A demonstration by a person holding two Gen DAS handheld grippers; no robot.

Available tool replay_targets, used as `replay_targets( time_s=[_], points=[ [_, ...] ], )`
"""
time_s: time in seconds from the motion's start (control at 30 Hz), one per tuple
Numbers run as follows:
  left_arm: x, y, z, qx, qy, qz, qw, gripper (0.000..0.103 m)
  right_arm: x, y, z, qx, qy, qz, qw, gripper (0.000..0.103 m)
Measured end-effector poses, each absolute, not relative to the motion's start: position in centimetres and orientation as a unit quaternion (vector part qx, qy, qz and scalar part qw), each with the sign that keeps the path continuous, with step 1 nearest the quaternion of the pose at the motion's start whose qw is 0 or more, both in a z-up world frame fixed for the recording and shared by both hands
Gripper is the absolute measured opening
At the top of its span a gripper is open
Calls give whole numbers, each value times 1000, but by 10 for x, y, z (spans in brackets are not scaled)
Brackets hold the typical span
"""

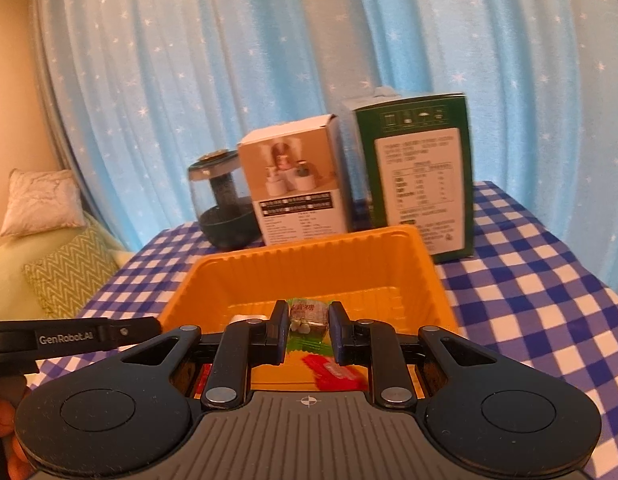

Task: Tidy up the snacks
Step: 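Open both tools to release the candies into the tray, then move both tools back toward the remaining snacks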

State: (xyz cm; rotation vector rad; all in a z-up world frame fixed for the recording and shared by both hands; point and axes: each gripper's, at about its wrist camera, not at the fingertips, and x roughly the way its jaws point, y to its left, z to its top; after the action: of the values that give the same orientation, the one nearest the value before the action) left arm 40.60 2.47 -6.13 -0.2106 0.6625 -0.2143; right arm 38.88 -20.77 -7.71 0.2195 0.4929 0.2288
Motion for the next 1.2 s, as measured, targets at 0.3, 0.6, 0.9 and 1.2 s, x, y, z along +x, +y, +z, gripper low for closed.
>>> replay_targets(
  time_s=[0.3,0.6,0.9,1.2],
  points=[
    [406,34,-65,-94,325,-87,937,41,397,-211,-82,147,237,129,951,47],
    [398,25,-65,-65,325,-95,939,45,392,-228,-77,159,231,99,955,48],
    [371,15,-60,-39,314,-109,942,46,365,-236,-71,132,223,84,962,48],
    [319,14,-63,-33,323,-116,939,47,314,-263,-62,122,230,59,964,49]
  ],
)
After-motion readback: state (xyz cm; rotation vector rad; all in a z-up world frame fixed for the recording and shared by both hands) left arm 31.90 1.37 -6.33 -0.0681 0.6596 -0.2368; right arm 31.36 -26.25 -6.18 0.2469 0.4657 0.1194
